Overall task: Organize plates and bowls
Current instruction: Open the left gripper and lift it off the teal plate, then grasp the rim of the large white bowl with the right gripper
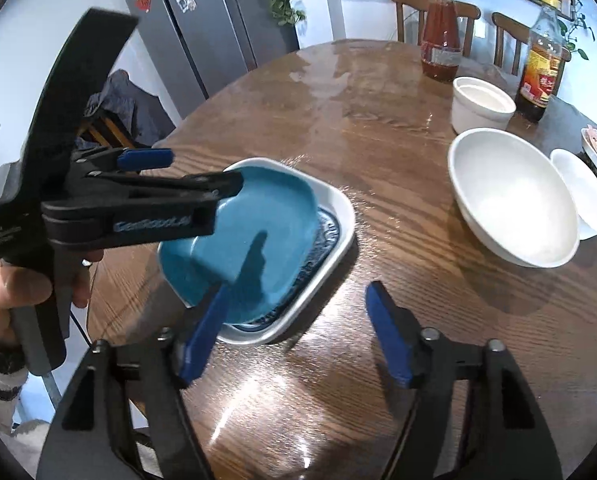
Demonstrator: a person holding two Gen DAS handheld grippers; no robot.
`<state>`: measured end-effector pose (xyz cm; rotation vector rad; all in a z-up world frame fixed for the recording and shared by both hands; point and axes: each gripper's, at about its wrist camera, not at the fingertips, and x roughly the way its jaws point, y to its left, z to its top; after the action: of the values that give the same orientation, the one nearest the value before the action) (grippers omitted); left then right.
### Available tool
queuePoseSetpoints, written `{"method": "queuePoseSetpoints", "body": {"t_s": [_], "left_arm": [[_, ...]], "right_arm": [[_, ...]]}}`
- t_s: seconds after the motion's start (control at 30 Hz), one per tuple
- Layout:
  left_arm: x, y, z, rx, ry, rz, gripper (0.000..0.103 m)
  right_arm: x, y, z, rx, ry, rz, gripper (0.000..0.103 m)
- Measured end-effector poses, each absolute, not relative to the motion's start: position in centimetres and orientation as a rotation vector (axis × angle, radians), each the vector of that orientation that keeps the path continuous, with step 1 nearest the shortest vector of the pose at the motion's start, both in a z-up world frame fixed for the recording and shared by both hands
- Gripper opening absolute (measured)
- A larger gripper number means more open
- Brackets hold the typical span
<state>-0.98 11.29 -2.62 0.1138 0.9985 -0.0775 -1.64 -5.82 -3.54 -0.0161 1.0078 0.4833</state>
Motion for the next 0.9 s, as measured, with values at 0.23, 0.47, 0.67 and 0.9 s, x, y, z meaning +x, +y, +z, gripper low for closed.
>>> {"method": "queuePoseSetpoints", "body": {"t_s": [0.23,0.47,0.67,0.9], "left_arm": [[-1.4,10.0,-2.2,0.133,0.996,-0.06,0.091],[-1.1,8.5,-2.5,0.135,1.02,-0.092,0.092],[-0.9,7.2,-2.5,0.122,1.042,-0.156,0.092],[1.3,3.3,-1.9,0.087,1.032,-0.238,0.092]], "right_arm": [[-1.5,-9.9,-3.0,0.142,1.007,0.437,0.08],[-2.0,-13.7,-2.3,0.224,0.986,0.357,0.08],[-1.9,-17.0,-2.0,0.261,0.976,0.25,0.08],[-1.2,-23.2,-1.9,0.397,0.971,0.13,0.08]]}}
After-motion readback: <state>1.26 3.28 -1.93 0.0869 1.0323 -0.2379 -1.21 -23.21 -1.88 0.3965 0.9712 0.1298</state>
